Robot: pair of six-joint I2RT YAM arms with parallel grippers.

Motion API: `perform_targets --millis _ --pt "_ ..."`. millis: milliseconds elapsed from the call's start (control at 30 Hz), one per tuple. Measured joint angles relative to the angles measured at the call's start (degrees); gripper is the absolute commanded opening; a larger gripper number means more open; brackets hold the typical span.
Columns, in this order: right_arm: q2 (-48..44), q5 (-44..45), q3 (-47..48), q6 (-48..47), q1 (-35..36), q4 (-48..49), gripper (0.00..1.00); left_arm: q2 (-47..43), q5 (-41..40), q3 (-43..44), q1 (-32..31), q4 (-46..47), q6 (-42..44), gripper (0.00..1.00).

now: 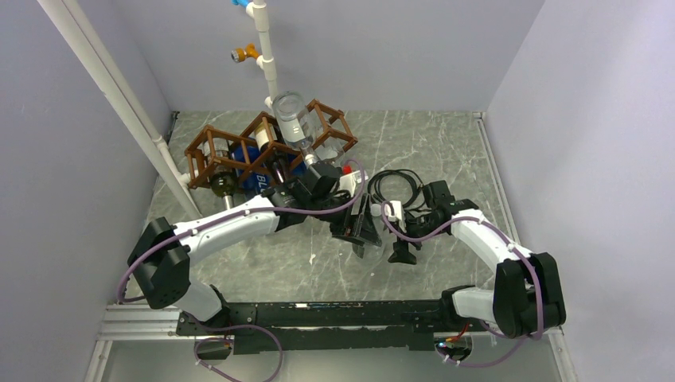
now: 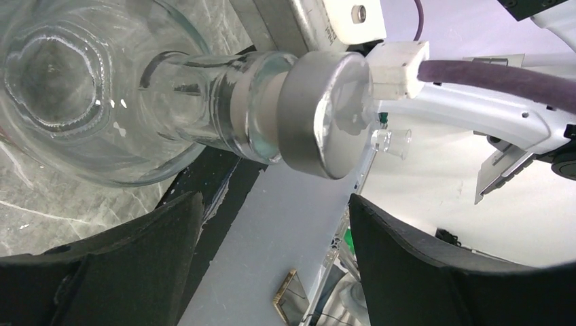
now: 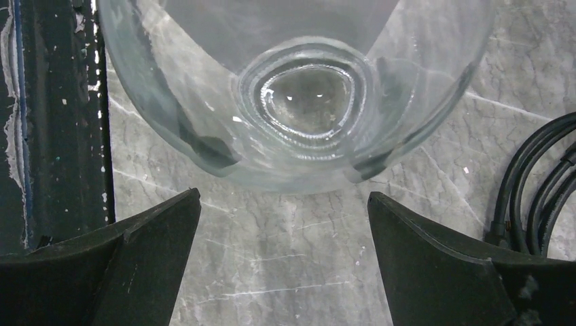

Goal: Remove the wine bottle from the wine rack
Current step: Place the wine bottle at the center of the board.

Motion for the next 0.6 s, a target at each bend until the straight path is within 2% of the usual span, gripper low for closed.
perform_targets --millis 333,600 --pt "0.0 -1.3 1.7 0.2 -3.1 -1.6 0.99 -0.9 0.0 -0.5 0.5 -0.2 3.8 0.88" --pt "-2.4 -4.1 3.9 -2.5 -5.6 -6.5 0.99 -8.2 -1.2 -2.7 1.8 -1.7 12.2 0.94"
